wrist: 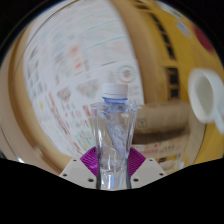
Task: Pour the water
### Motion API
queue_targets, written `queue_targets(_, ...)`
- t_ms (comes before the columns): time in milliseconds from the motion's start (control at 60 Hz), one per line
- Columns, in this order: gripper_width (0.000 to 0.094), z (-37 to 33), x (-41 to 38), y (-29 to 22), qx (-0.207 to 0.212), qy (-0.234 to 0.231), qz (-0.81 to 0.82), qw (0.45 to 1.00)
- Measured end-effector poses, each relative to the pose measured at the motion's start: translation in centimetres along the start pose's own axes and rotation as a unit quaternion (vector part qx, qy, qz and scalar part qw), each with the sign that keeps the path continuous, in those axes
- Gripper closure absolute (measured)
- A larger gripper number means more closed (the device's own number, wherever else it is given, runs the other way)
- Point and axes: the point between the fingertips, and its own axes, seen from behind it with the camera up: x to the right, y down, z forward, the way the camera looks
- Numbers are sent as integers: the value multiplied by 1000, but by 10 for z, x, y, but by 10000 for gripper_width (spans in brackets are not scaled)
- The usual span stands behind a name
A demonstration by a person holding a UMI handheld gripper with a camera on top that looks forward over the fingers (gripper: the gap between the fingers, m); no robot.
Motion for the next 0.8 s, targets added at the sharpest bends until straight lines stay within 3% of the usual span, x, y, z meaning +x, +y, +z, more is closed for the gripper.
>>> queue_targets(67,607,0,-27,-6,-12,14,-129,992)
queue_targets(167,606,0,-73,-32,3,31,-333,942)
queue_targets(233,608,-12,-98,-64,29,46,-451,891)
queue_targets(350,607,-38,-114,-116,72,109,-612,780)
queue_targets(433,608,-59,-96,-156,80,168,-689,701)
queue_targets(517,608,-80,-54,-192,64,224,-721,652)
queue_targets(667,609,-115,45,-240,11,311,-728,611)
queue_targets(800,608,-133,109,-259,-25,349,-723,595)
